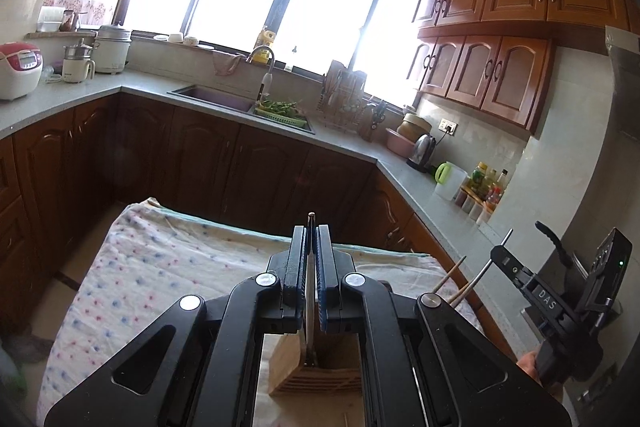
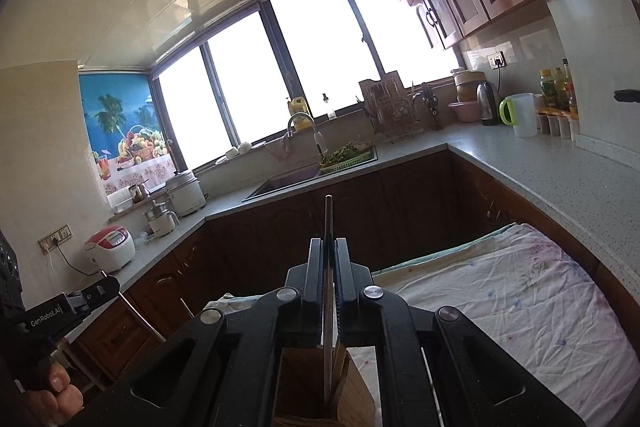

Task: Organize utensils
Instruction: 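Lift both chopsticks and lower them into the wooden holder with both tools, then open both tools and withdraw them back toward the remaining utensils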

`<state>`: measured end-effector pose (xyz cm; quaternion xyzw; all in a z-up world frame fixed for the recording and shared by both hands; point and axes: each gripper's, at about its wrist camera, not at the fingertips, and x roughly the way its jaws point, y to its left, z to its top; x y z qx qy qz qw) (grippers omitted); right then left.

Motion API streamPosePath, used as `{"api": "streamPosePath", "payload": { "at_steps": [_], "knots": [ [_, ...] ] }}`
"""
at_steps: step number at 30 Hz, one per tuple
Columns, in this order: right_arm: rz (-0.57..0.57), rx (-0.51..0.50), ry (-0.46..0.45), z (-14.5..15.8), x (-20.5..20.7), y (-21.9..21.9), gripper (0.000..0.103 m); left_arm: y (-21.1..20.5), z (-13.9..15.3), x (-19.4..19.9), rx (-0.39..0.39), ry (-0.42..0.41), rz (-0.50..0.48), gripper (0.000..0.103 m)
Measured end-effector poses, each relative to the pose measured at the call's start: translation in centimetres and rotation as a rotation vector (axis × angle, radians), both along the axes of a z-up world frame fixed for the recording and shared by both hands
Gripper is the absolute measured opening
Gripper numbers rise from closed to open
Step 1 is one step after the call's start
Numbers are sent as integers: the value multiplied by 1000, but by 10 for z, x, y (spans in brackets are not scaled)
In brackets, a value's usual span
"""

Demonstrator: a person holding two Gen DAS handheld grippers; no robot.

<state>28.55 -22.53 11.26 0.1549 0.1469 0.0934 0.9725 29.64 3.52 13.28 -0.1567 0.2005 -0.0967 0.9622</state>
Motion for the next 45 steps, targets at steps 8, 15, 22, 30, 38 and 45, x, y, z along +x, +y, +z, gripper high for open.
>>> {"api": "streamPosePath", "payload": {
  "at_steps": [8, 15, 22, 30, 38, 45],
  "knots": [
    [27, -4, 86, -35, 3, 8, 5, -16, -32, 8, 31, 77, -36, 4],
    [41, -19, 120, -40, 3, 11, 5, -20, -33, 4, 62, 79, -39, 4],
    [46, -19, 139, -40, 7, 10, 5, -17, -32, 8, 54, 97, -40, 5],
    [58, -2, 140, -38, 1, 5, 41, -6, -38, 5, 19, 135, -5, 59],
    [50, 49, 113, -32, -22, -8, 85, 9, -43, -14, 2, 153, 30, 71],
    [64, 71, 134, -38, -50, -14, 99, 14, -51, -38, 29, 178, 46, 78]
  ]
}}
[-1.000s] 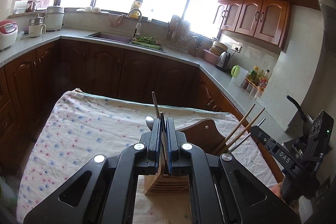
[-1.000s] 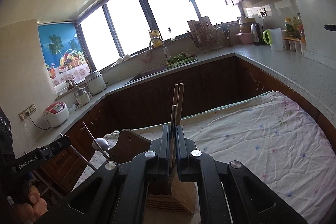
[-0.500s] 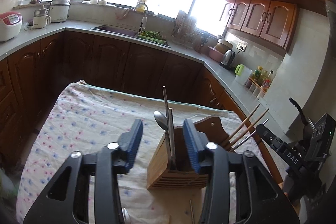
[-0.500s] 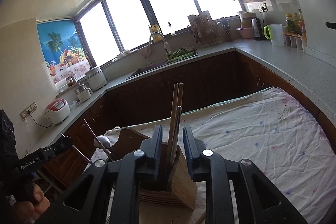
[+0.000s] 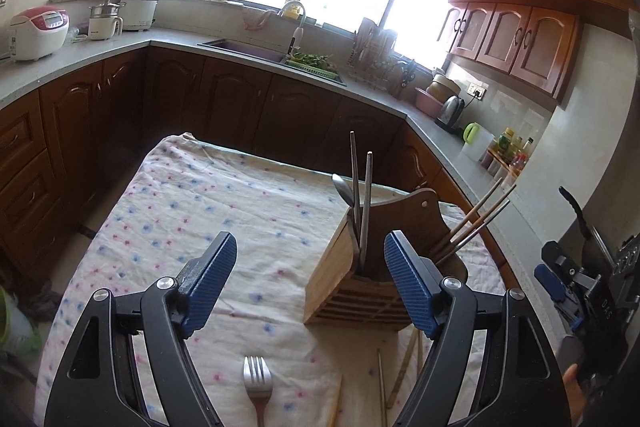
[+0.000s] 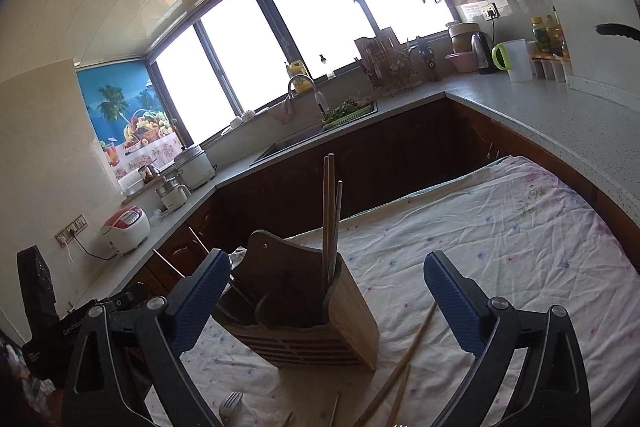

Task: Organize utensils
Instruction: 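Open both tools and withdraw them back toward the remaining utensils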

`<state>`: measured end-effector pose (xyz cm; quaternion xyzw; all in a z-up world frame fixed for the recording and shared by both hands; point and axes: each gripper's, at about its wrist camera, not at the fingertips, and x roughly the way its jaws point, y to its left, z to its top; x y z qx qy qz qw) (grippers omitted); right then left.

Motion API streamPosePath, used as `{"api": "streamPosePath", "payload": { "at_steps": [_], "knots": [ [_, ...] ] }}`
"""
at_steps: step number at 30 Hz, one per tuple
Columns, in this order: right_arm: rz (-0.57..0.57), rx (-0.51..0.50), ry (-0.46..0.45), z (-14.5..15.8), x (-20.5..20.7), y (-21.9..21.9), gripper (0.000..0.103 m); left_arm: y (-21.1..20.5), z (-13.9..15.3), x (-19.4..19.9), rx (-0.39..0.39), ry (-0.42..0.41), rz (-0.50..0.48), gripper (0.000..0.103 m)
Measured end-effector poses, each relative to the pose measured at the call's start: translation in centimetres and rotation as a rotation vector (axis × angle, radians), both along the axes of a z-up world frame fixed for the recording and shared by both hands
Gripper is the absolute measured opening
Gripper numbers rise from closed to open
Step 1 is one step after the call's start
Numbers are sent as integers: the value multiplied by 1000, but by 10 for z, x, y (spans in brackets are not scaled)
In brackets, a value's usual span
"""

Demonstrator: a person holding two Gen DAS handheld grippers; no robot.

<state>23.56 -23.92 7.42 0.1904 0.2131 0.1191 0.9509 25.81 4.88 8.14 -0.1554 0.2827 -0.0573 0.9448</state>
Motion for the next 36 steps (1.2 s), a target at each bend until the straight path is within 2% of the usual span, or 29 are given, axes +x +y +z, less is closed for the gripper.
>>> {"api": "streamPosePath", "payload": {
  "at_steps": [9, 17, 22, 30, 36],
  "knots": [
    [9, 11, 58, -19, -47, -5, 102, -5, -28, -43, 21, 77, -20, 83],
    [8, 14, 131, -45, -79, -10, 102, -15, -47, -83, 65, 110, -43, 83],
    [-2, 27, 158, -65, -101, -11, 102, -16, -62, -106, 67, 125, -49, 83],
    [25, -1, 201, -90, -119, 0, 102, -24, -100, -129, 85, 199, -67, 84],
    [27, -42, 218, -101, -127, 5, 102, -28, -111, -138, 101, 214, -77, 84]
  ]
}}
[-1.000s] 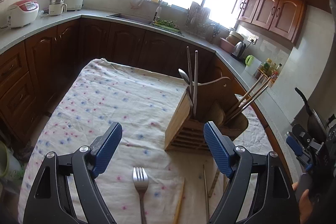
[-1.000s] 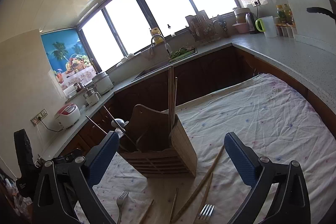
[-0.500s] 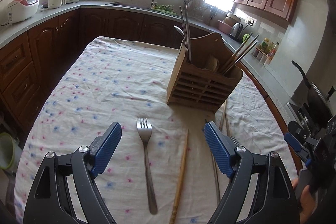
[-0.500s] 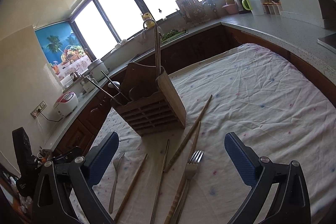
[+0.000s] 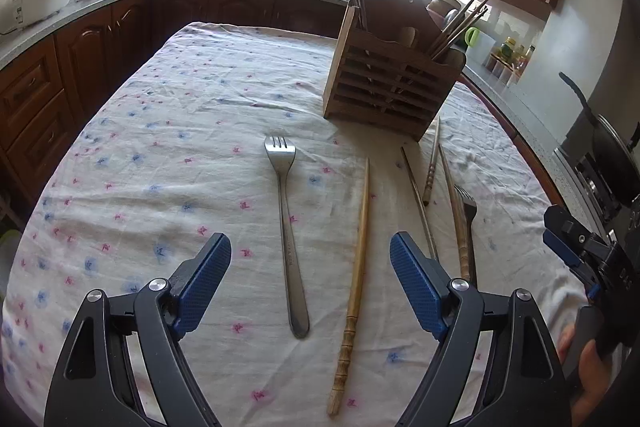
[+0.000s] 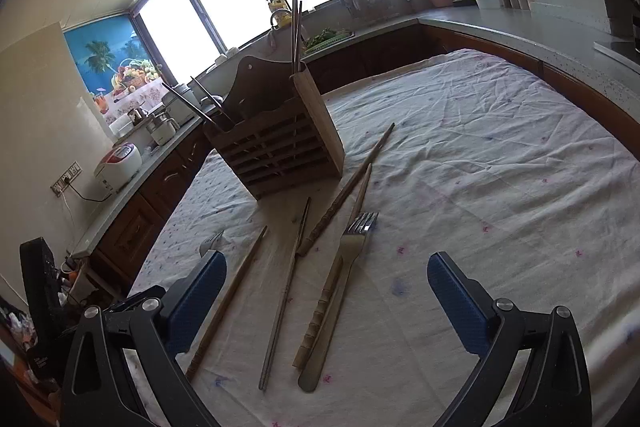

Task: Organize utensils
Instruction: 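Open both tools and withdraw them back toward the remaining utensils, then close the left tool on a wooden chopstick while the right tool grasps a steel fork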

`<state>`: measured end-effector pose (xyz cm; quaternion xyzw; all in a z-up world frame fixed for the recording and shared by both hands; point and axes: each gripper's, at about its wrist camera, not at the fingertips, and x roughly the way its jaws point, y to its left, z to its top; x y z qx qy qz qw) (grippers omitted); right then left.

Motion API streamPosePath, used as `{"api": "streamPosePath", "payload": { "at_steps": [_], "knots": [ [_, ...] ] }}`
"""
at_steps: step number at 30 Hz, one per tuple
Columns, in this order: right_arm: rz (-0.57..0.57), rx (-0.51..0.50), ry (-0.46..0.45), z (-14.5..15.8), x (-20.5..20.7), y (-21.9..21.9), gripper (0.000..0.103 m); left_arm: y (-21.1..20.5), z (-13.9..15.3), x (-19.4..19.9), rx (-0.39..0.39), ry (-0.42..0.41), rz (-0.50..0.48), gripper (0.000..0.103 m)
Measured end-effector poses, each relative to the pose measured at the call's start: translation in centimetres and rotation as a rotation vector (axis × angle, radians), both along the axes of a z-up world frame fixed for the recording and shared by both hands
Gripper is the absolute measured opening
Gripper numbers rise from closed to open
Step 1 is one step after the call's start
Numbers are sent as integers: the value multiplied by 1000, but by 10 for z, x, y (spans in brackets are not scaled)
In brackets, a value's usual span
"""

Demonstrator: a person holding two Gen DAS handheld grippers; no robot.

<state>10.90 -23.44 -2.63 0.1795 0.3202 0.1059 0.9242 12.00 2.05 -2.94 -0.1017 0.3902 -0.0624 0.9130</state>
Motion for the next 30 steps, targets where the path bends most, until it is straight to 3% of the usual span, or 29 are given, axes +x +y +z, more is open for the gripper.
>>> {"api": "streamPosePath", "payload": {
  "at_steps": [9, 21, 25, 28, 30],
  "knots": [
    [14, -32, 17, -6, 5, 3, 98, -4, -5, 1, 3, 12, -10, 84],
    [27, -124, 110, -23, 47, 15, 68, -15, -10, 26, 20, 52, -53, 84],
    [35, -153, 155, -29, 66, 18, 60, -27, -9, 44, 62, 70, -94, 84],
    [31, -163, 188, -34, 79, 19, 46, -37, -8, 60, 93, 80, -129, 84],
    [33, -176, 205, -37, 85, 20, 43, -41, -6, 69, 103, 77, -143, 83]
  ]
}}
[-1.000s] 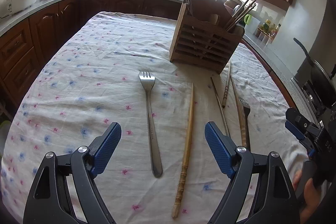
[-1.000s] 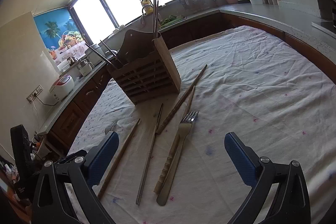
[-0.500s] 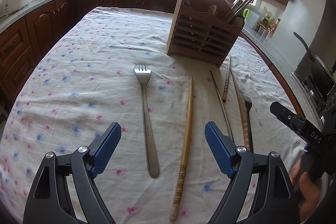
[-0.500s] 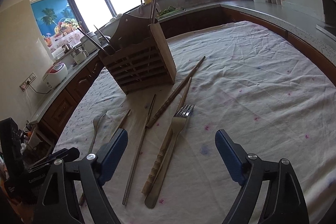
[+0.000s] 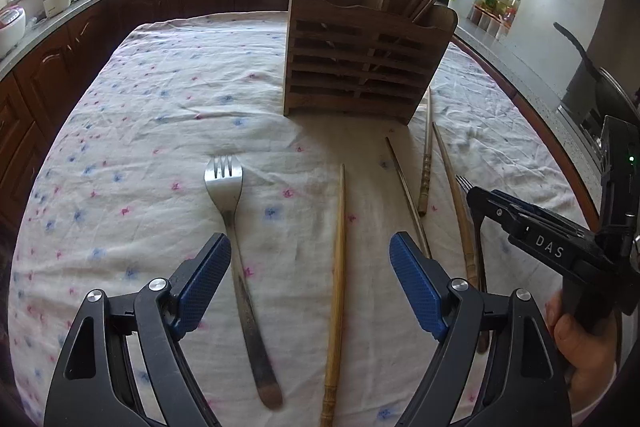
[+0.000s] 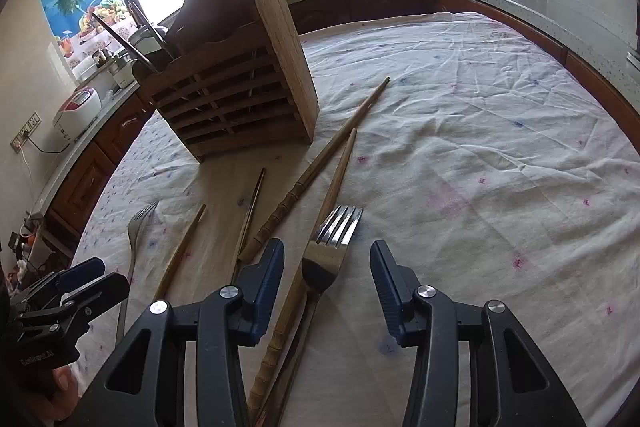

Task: Organize utensils
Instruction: 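Close the left tool on a wooden chopstick while the right tool grasps a steel fork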

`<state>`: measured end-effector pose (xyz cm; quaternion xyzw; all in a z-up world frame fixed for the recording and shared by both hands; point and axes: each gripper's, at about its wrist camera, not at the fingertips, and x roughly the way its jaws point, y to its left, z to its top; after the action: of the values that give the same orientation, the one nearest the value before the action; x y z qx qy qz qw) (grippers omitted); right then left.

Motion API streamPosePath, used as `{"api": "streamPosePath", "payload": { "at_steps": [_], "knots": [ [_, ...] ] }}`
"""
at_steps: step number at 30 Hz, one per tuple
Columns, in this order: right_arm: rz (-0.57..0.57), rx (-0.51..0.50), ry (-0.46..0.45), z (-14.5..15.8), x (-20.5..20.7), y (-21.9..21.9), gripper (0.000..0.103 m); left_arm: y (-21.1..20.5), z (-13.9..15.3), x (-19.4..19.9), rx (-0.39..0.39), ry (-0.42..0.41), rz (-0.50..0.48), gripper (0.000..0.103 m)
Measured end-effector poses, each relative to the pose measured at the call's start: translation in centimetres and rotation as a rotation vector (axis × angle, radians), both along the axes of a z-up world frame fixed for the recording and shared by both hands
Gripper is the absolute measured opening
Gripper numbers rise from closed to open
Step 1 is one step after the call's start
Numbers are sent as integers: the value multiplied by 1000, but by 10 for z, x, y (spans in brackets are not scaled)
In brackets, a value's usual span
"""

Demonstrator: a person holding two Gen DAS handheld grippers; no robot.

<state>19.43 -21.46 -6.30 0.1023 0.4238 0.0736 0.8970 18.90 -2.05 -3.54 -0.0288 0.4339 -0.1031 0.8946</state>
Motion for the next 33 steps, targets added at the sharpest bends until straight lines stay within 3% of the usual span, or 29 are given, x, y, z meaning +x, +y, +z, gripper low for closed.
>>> {"api": "streamPosePath", "payload": {
  "at_steps": [3, 6, 9, 11, 12, 18, 21, 23, 25, 27, 28, 29, 33],
  "knots": [
    [3, -11, 29, -5, 8, 0, 39, -8, 1, 15, 24, 6, -31, 82],
    [10, -17, 31, -6, 12, 2, 33, -18, -3, 30, 56, 26, -67, 70],
    [17, -11, 25, -5, 11, 1, 29, -30, -12, 41, 93, 58, -105, 46],
    [12, 3, 25, -4, 10, -2, 27, -37, -21, 46, 118, 87, -128, 24],
    [8, 9, 25, -3, 8, -5, 25, -40, -27, 48, 127, 107, -138, 19],
    [2, 13, 40, -3, 2, -15, 23, -48, -27, 40, 165, 85, -167, 12],
    [13, 3, 59, -3, 6, -13, 24, -47, -26, 45, 152, 107, -150, 19],
    [24, -17, 71, -3, 10, -9, 27, -48, -25, 47, 148, 116, -155, 29],
    [32, -34, 75, -3, 12, -7, 27, -52, -26, 46, 175, 101, -165, 29],
    [37, -46, 77, -3, 13, -7, 26, -53, -26, 45, 176, 92, -178, 23],
    [38, -49, 77, -2, 13, -7, 25, -53, -26, 44, 171, 92, -180, 10],
    [37, -53, 75, -2, 13, -7, 24, -53, -25, 44, 167, 94, -179, 6],
    [46, -58, 42, 7, 2, -5, 23, -41, -19, 35, 114, 87, -168, 5]
  ]
}}
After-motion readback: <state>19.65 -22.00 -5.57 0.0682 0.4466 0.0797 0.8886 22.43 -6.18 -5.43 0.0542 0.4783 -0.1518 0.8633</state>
